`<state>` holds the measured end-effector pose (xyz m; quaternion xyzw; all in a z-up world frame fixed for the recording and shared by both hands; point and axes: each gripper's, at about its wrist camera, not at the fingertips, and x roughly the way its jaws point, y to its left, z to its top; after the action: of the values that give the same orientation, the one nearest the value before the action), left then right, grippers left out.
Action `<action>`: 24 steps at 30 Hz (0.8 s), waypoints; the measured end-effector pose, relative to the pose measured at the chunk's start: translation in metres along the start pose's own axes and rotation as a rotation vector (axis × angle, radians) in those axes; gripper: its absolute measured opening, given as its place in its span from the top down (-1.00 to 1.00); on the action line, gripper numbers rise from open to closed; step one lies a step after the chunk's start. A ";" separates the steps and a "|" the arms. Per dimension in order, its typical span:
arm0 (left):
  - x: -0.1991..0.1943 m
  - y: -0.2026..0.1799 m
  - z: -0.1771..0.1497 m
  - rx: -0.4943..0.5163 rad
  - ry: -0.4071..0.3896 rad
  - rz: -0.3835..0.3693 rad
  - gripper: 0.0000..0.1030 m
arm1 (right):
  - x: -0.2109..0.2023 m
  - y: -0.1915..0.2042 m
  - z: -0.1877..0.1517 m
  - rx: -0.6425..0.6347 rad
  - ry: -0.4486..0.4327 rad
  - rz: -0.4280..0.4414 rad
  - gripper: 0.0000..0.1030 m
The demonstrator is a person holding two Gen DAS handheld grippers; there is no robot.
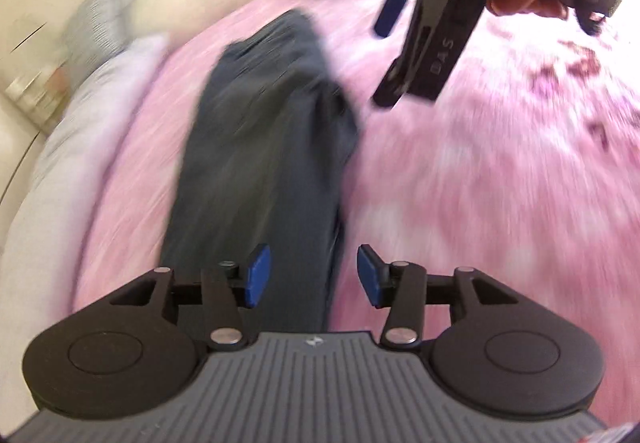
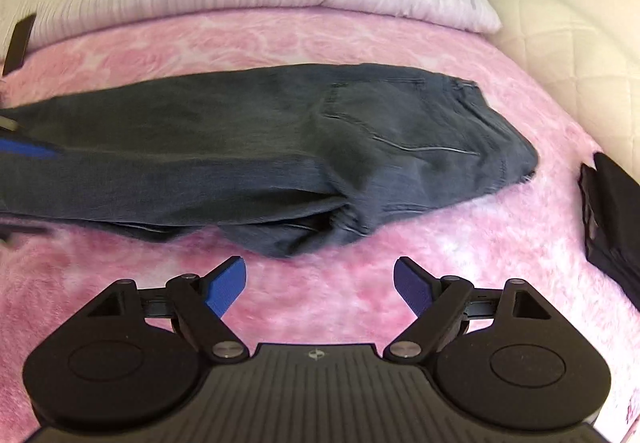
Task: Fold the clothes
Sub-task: 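Lift the hems with the left gripper and fold them toward the waistband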
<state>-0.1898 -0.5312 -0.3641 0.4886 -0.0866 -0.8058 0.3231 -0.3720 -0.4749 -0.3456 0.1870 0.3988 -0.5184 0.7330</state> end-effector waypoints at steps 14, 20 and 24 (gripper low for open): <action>0.056 0.073 0.035 -0.103 0.110 -0.115 0.99 | -0.002 -0.037 -0.009 0.111 -0.026 0.065 -0.72; 0.044 0.092 0.033 -0.225 0.045 -0.129 0.99 | 0.019 -0.014 0.018 0.057 -0.105 0.016 -0.72; 0.030 0.085 0.025 -0.218 -0.005 -0.146 1.00 | 0.052 0.008 0.027 -0.080 -0.131 -0.110 -0.72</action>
<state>-0.1837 -0.6195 -0.3349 0.4536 0.0368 -0.8331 0.3145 -0.3464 -0.5215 -0.3708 0.1013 0.3802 -0.5527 0.7347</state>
